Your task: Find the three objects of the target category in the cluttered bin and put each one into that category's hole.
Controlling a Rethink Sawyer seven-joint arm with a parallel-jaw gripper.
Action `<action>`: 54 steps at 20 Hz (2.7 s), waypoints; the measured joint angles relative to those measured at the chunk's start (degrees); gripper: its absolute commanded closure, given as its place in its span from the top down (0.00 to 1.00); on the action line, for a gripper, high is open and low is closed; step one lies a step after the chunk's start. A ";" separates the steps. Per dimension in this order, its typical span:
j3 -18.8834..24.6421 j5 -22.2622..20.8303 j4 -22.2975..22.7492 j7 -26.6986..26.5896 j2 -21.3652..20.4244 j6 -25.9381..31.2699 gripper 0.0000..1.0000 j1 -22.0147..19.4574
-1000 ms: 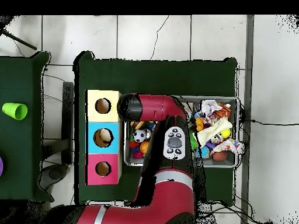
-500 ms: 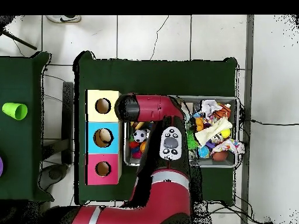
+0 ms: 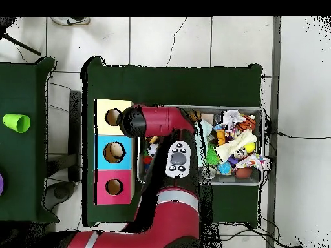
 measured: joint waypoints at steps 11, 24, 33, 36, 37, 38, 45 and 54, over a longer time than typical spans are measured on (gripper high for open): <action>-0.19 0.01 0.67 0.00 0.19 -3.98 0.00 0.17; -0.21 0.02 5.00 0.00 -0.83 -10.87 0.00 -0.11; -0.21 0.02 9.98 0.00 -1.52 -11.37 0.00 -1.70; -0.20 0.04 10.10 0.00 -1.55 -11.37 0.00 -2.13; -0.21 0.05 9.96 0.00 -1.55 -11.26 0.00 -2.26; -0.20 0.05 9.82 0.00 -1.54 -11.04 0.00 -2.26; -0.21 0.09 8.95 0.00 -1.55 -7.95 0.00 -2.24; -0.21 0.09 8.92 0.00 -1.54 -7.23 0.00 -2.27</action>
